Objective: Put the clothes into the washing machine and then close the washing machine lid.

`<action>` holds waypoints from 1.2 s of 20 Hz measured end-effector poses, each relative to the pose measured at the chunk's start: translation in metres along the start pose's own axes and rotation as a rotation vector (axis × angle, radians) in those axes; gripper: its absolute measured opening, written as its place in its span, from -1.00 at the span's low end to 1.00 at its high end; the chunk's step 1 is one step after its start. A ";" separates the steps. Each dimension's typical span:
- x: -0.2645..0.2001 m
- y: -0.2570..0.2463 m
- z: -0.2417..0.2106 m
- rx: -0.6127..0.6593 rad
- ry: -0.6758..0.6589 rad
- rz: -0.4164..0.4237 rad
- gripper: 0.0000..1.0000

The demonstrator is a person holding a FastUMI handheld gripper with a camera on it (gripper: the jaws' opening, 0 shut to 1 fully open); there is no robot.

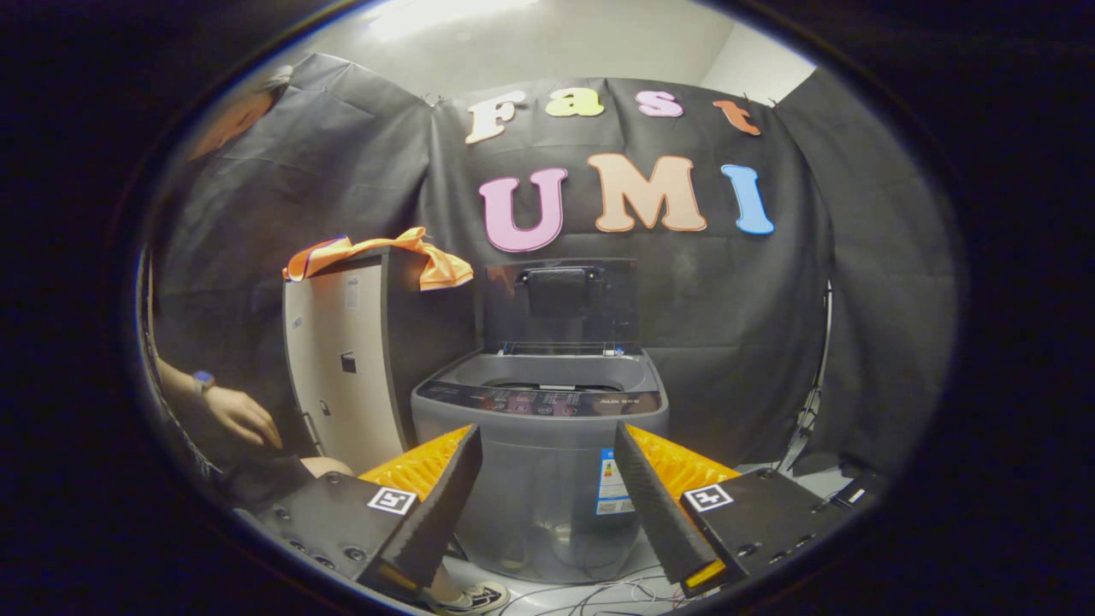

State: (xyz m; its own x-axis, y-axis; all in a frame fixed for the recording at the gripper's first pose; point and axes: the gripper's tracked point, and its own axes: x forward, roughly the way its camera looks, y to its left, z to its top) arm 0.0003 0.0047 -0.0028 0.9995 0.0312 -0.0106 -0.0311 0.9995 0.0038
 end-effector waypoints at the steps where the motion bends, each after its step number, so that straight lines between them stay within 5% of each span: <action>1: 0.000 0.000 0.000 0.001 0.000 0.000 0.95; 7: 0.008 -0.002 0.002 0.028 0.011 -0.033 0.95; 10: 0.030 0.015 0.039 0.079 -0.050 -0.009 0.95; 18: 0.130 0.116 0.196 0.004 -0.144 0.196 0.94; 24: 0.215 0.218 0.265 -0.001 -0.120 0.327 0.95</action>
State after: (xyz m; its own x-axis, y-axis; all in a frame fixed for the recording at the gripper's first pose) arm 0.2109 0.2282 0.2605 0.9305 0.3497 0.1087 -0.3503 0.9365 -0.0138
